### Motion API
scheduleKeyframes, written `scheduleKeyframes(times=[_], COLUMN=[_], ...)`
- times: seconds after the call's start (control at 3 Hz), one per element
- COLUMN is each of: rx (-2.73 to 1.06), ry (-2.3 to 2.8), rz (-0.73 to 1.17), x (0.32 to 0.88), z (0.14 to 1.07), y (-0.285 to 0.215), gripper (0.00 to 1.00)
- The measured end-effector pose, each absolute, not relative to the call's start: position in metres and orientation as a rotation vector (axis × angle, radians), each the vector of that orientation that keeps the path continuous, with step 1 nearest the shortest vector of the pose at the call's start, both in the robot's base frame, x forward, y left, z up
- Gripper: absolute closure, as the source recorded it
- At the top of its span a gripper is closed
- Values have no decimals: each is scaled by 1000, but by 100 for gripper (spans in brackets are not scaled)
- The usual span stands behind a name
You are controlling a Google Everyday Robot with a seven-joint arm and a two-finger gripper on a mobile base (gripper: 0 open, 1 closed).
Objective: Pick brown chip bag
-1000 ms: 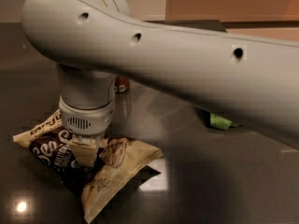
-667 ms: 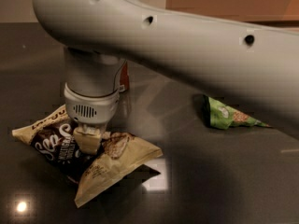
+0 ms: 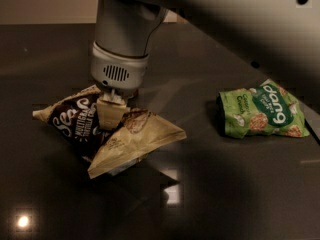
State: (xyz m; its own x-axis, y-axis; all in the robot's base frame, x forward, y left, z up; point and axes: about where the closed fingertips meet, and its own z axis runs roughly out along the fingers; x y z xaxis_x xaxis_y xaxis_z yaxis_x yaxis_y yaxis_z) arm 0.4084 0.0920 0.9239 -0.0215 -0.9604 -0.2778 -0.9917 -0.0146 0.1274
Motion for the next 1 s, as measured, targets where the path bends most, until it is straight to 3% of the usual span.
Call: scheduleKeyframes(times=[1.0], rx=[-2120], ry=[1839], rz=[537], x=[442], z=[1003], y=[83], gripper=[100])
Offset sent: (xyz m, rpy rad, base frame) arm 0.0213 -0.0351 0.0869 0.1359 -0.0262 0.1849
